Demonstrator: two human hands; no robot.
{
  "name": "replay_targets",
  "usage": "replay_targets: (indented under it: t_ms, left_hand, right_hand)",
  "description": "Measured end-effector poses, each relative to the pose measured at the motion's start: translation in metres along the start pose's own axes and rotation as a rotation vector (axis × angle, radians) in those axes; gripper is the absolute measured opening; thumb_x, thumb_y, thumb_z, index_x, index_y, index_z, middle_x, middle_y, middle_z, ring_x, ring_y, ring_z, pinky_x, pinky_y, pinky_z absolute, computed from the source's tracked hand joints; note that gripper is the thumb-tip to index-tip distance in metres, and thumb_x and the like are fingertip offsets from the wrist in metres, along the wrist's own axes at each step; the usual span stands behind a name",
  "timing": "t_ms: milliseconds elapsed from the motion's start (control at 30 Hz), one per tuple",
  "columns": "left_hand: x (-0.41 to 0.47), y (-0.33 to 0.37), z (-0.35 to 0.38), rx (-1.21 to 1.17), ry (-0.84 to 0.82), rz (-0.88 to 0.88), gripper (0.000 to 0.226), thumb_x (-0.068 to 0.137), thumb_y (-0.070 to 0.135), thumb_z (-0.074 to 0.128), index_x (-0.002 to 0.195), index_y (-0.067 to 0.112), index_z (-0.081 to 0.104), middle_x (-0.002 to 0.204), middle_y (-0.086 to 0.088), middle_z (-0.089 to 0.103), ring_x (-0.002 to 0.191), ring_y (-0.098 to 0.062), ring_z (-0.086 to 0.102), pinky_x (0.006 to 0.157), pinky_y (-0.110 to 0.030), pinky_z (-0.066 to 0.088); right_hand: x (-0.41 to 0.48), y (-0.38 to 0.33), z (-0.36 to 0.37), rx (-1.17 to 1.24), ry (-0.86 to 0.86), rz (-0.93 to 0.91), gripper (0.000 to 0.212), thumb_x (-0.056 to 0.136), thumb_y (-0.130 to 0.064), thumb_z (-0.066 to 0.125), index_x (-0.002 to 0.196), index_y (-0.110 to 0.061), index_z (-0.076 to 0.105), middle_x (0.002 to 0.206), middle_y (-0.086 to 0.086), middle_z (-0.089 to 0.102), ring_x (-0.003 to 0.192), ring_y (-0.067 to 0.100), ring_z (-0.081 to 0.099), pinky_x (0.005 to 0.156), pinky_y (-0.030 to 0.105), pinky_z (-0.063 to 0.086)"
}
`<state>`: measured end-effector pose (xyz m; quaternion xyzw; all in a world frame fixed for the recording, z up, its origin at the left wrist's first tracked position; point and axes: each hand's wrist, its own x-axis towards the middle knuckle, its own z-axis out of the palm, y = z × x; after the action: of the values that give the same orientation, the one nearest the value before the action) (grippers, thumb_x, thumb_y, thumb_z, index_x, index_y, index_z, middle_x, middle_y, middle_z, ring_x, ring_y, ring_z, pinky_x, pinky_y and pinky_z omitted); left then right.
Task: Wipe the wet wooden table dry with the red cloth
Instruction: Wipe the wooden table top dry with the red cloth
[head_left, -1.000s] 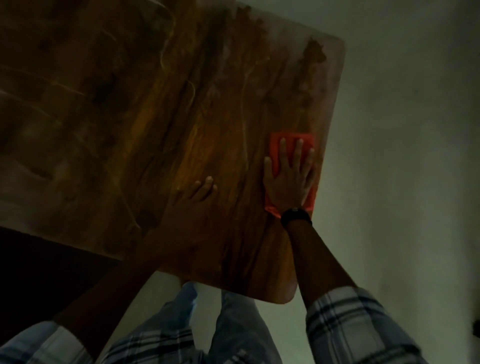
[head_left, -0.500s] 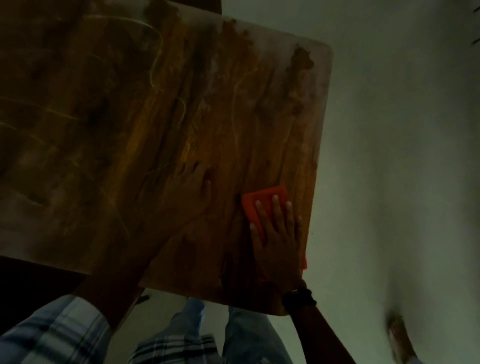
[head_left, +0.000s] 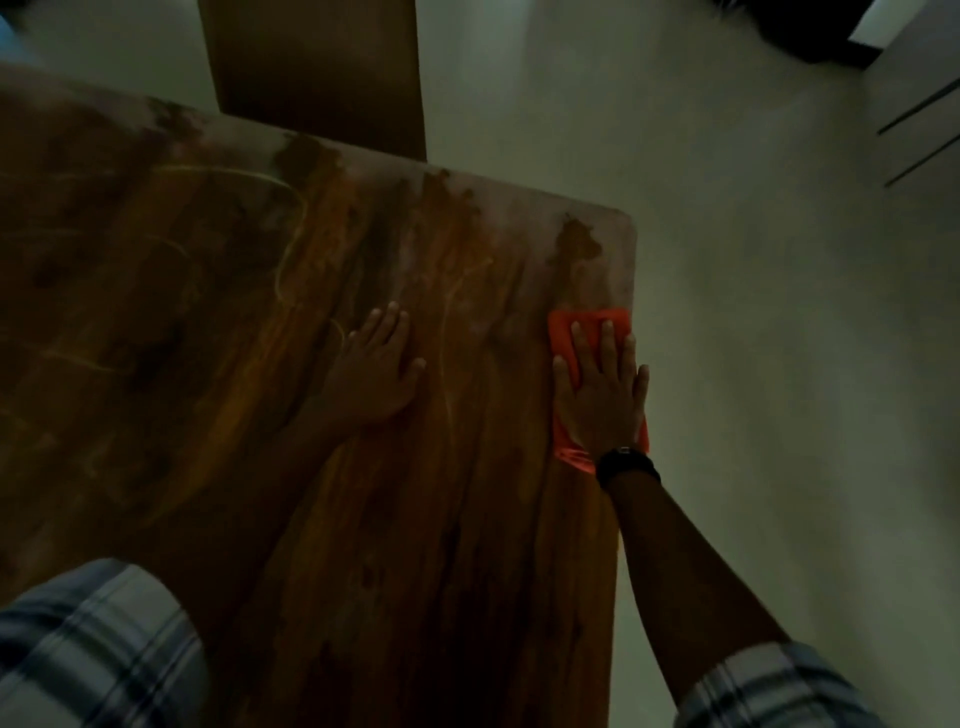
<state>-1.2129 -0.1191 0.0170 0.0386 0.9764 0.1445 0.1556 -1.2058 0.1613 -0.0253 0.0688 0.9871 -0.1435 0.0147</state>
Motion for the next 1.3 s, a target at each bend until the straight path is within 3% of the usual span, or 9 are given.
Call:
replay_targets:
  t_ms: [133, 367, 533, 767, 900, 1000, 1100, 1200, 1300]
  left_hand:
    - [0.016, 0.004, -0.002, 0.026, -0.019, -0.028, 0.065, 0.100, 0.048, 0.024, 0.153, 0.014, 0.008, 0.161, -0.004, -0.001, 0.148, -0.023, -0.001, 0.118, -0.048, 0.006]
    - [0.019, 0.008, 0.008, 0.020, 0.122, -0.054, 0.059, 0.101, 0.044, 0.025, 0.151, 0.015, 0.020, 0.160, -0.004, 0.012, 0.148, -0.024, 0.007, 0.117, -0.049, 0.006]
    - [0.022, 0.001, 0.010, 0.008, 0.128, -0.042, 0.060, 0.099, 0.047, 0.019, 0.151, 0.017, 0.022, 0.160, -0.002, 0.012, 0.147, -0.022, 0.008, 0.117, -0.049, 0.006]
    - [0.021, 0.004, 0.008, 0.019, 0.117, -0.057, 0.066, 0.093, 0.048, 0.014, 0.150, 0.019, 0.024, 0.160, 0.000, 0.012, 0.147, -0.022, 0.010, 0.116, -0.048, 0.008]
    - [0.020, 0.006, 0.005, -0.021, 0.092, -0.067, 0.060, 0.098, 0.049, 0.014, 0.150, 0.021, 0.024, 0.160, 0.003, 0.010, 0.148, -0.020, 0.006, 0.117, -0.047, 0.005]
    - [0.021, 0.006, -0.001, -0.091, 0.062, -0.082, 0.054, 0.101, 0.046, 0.019, 0.150, 0.023, 0.026, 0.160, 0.005, 0.011, 0.148, -0.018, 0.006, 0.118, -0.046, 0.004]
    - [0.020, 0.005, -0.006, -0.117, 0.056, -0.071, 0.052, 0.102, 0.044, 0.019, 0.149, 0.025, 0.027, 0.160, 0.006, 0.012, 0.147, -0.017, 0.007, 0.119, -0.045, 0.006]
    - [0.019, 0.002, -0.006, -0.119, 0.047, -0.073, 0.052, 0.102, 0.044, 0.019, 0.150, 0.025, 0.025, 0.160, 0.007, 0.011, 0.147, -0.015, 0.007, 0.118, -0.043, 0.006]
    - [0.020, -0.001, -0.006, -0.101, 0.052, -0.070, 0.052, 0.101, 0.045, 0.020, 0.150, 0.026, 0.026, 0.160, 0.008, 0.012, 0.147, -0.014, 0.008, 0.118, -0.043, 0.007]
  right_hand:
    - [-0.026, 0.001, 0.000, -0.008, 0.027, -0.028, 0.065, 0.096, -0.059, 0.017, 0.155, -0.031, 0.024, 0.164, 0.006, 0.016, 0.151, 0.032, 0.013, 0.118, 0.060, 0.015]
    - [-0.119, 0.017, 0.003, -0.005, -0.022, -0.056, 0.061, 0.100, -0.059, 0.015, 0.156, -0.034, 0.014, 0.165, 0.002, 0.008, 0.152, 0.027, 0.006, 0.118, 0.056, 0.013]
    - [-0.044, 0.014, -0.002, 0.015, -0.021, -0.080, 0.063, 0.098, -0.060, 0.019, 0.156, -0.036, 0.013, 0.166, 0.000, 0.004, 0.152, 0.026, -0.001, 0.119, 0.057, 0.009]
    - [0.054, -0.014, 0.004, -0.071, 0.030, -0.073, 0.065, 0.096, -0.057, 0.021, 0.153, -0.029, 0.030, 0.161, 0.010, 0.024, 0.148, 0.039, 0.019, 0.117, 0.062, 0.015]
    - [0.006, -0.041, 0.014, -0.055, 0.033, -0.234, 0.058, 0.101, -0.051, 0.025, 0.154, -0.029, 0.028, 0.162, 0.008, 0.020, 0.150, 0.035, 0.012, 0.118, 0.061, 0.013]
    - [-0.058, -0.078, 0.022, 0.007, -0.048, -0.404, 0.055, 0.103, -0.048, 0.027, 0.155, -0.031, 0.024, 0.165, 0.004, 0.009, 0.152, 0.028, -0.003, 0.121, 0.055, 0.001]
    - [-0.125, -0.099, 0.024, 0.019, -0.129, -0.525, 0.052, 0.104, -0.047, 0.029, 0.155, -0.037, 0.021, 0.166, -0.002, 0.005, 0.152, 0.024, -0.004, 0.121, 0.050, 0.000]
    - [-0.146, -0.088, 0.023, -0.012, -0.148, -0.498, 0.052, 0.104, -0.049, 0.028, 0.154, -0.040, 0.019, 0.166, -0.007, 0.006, 0.153, 0.022, 0.001, 0.120, 0.049, 0.001]
    - [-0.118, -0.070, 0.016, -0.057, -0.144, -0.424, 0.055, 0.104, -0.048, 0.024, 0.156, -0.039, 0.011, 0.166, -0.005, -0.002, 0.152, 0.022, -0.006, 0.120, 0.052, -0.003]
